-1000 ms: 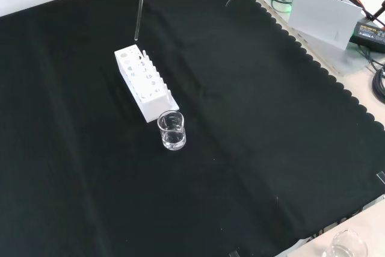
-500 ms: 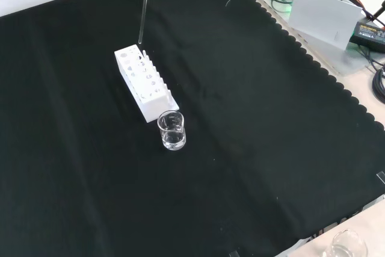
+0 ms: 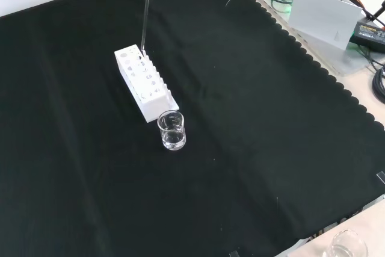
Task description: Put the glass rod back on the white test tube rack.
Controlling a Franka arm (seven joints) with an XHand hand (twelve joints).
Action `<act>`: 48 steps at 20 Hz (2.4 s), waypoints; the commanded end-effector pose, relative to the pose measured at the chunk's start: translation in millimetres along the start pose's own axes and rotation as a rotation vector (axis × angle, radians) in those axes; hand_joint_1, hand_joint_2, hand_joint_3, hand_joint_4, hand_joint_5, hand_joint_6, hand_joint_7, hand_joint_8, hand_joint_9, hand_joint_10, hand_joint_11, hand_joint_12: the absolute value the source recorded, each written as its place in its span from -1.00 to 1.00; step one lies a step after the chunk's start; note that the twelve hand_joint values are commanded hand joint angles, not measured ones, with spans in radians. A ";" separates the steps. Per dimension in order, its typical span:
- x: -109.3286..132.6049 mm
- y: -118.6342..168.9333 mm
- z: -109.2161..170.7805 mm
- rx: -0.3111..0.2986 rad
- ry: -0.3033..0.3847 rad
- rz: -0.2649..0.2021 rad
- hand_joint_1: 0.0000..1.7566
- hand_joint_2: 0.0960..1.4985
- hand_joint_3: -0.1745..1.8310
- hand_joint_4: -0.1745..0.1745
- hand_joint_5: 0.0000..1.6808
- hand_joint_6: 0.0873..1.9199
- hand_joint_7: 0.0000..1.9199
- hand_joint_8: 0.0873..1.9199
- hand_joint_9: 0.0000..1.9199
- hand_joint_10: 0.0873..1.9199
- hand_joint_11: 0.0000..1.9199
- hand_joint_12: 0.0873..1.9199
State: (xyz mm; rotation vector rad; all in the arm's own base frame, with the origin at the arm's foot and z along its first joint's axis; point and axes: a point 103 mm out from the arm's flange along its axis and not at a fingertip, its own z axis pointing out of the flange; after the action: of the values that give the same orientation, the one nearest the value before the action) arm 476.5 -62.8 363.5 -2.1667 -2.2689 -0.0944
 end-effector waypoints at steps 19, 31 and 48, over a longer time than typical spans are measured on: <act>-18.3 20.9 24.6 0.040 0.040 0.016 0.51 0.34 -1.00 -0.94 0.74 -1.00 0.52 -0.67 0.81 -0.67 0.71 -0.67; -24.4 28.2 41.5 0.057 0.039 0.018 0.51 0.34 -1.00 -0.94 0.74 -1.00 0.52 -0.67 0.81 -0.67 0.71 -0.67; -24.2 57.4 75.9 0.130 0.037 0.015 0.51 0.34 -1.00 -0.94 0.74 -1.00 0.52 -0.67 0.81 -0.67 0.71 -0.67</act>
State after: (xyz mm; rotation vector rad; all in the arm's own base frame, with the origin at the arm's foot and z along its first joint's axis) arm 522.2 -75.9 307.6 -2.1077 -2.2107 -0.0159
